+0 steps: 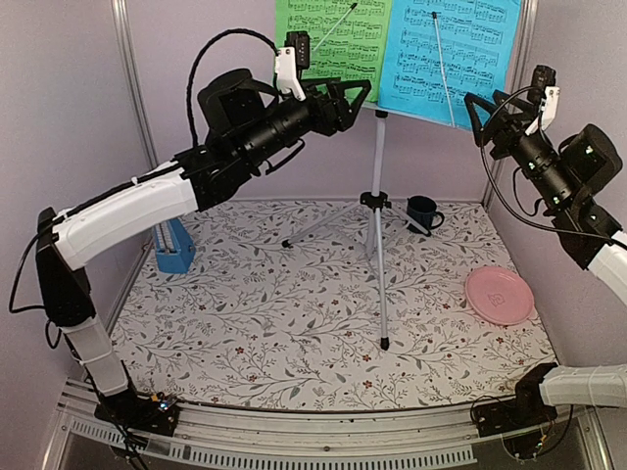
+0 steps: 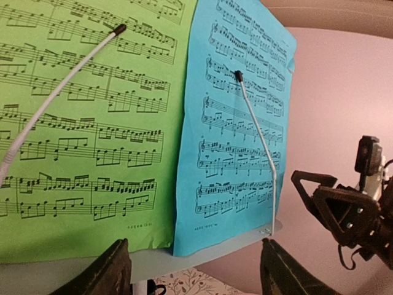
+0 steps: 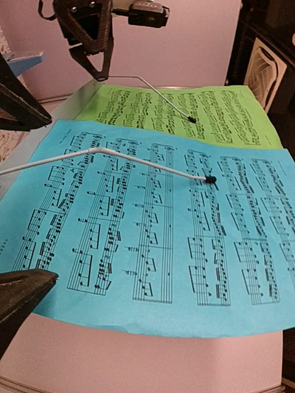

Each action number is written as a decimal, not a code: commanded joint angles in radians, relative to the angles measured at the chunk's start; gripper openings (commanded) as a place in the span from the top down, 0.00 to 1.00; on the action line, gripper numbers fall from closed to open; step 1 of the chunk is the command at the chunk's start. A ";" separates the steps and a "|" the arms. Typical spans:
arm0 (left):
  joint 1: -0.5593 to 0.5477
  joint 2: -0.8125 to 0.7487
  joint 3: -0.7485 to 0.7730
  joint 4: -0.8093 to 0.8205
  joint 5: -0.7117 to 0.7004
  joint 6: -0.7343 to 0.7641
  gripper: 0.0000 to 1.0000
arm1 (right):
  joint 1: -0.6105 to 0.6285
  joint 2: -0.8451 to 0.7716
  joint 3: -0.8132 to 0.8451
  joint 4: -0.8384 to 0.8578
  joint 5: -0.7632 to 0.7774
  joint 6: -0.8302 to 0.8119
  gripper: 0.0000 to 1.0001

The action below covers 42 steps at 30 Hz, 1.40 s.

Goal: Set up the instrument practice props

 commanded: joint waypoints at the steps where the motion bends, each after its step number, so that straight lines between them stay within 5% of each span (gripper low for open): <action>1: 0.016 -0.105 -0.147 0.093 -0.011 0.018 0.23 | -0.004 -0.019 0.015 -0.070 -0.140 -0.063 0.15; 5: 0.076 -0.188 -0.291 0.110 0.015 -0.048 0.18 | -0.004 -0.019 0.016 -0.130 -0.202 -0.057 0.00; 14: 0.247 -0.388 -0.673 0.146 0.079 -0.173 0.14 | -0.002 -0.056 -0.059 -0.175 -0.381 -0.048 0.01; 21: 0.375 -0.493 -0.816 -0.012 0.082 -0.163 0.05 | 0.014 -0.075 -0.169 -0.168 -0.513 -0.031 0.01; 32: 0.787 -0.534 -0.736 -0.410 0.091 -0.030 0.01 | 0.061 0.004 -0.328 -0.050 -0.565 0.077 0.01; 42: 0.875 -0.360 -0.615 -0.587 -0.100 0.068 0.01 | 0.121 0.142 -0.326 0.033 -0.583 0.095 0.01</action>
